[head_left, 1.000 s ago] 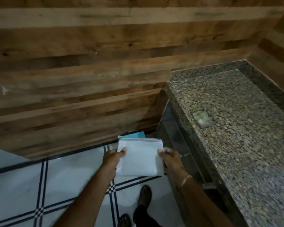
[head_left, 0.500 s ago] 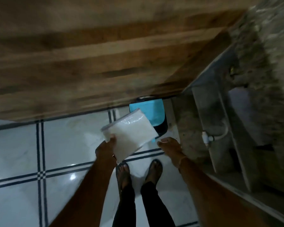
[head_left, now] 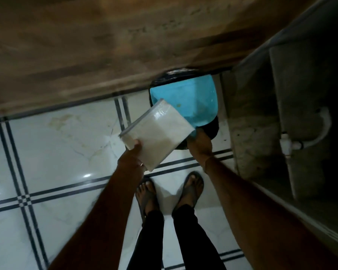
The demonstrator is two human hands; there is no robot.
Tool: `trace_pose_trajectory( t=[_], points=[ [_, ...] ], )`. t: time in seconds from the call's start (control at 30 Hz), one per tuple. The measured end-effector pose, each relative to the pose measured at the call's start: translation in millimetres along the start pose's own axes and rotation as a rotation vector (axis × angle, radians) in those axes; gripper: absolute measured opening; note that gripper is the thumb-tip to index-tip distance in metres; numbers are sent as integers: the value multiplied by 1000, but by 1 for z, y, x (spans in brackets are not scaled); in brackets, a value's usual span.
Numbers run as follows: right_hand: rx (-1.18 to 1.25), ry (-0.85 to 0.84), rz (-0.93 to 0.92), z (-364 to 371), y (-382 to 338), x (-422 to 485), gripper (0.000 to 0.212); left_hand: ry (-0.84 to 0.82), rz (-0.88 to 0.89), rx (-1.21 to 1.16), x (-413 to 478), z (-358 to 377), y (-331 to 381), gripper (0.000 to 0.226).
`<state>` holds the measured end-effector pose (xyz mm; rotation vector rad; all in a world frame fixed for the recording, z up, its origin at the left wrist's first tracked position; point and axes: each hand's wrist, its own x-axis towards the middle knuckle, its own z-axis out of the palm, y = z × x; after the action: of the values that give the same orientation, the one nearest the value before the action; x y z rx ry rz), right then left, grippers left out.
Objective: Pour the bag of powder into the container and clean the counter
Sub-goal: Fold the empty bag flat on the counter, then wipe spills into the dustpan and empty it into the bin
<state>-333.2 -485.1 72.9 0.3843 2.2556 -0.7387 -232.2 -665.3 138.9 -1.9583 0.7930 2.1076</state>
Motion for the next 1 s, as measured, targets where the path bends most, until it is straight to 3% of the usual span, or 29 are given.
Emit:
trace_pose_trajectory(
  t=[0.2,0.3,0.43,0.5,0.63,0.7,0.77,0.87,1.0],
  points=[
    [78,253,-15,-52,49,-67,42,-38,-32,-52,5,41,-2,47],
    [197,281,13,-69,79,-84,40,-33,-14,-37,11,74,-7,43],
    [305,380,-38,-80,107,-91,91,0,18,141,27,111,-7,35],
    [356,386,-19,-86,120,-94,96,-64,-4,260,29,120,-8,43],
    [485,294,35,-99,120,-118,63,-74,25,428,-8,114,6,30],
    [475,311,36,-108,111,-138,37,-73,146,527,-40,112,19,18],
    [546,298,53,-118,98,-163,22,-57,329,676,-70,108,28,28],
    [687,269,91,-143,82,-211,15,-44,535,902,-135,105,39,44],
    [780,241,136,-174,73,-289,13,-160,694,1139,-244,103,37,56]
  ],
)
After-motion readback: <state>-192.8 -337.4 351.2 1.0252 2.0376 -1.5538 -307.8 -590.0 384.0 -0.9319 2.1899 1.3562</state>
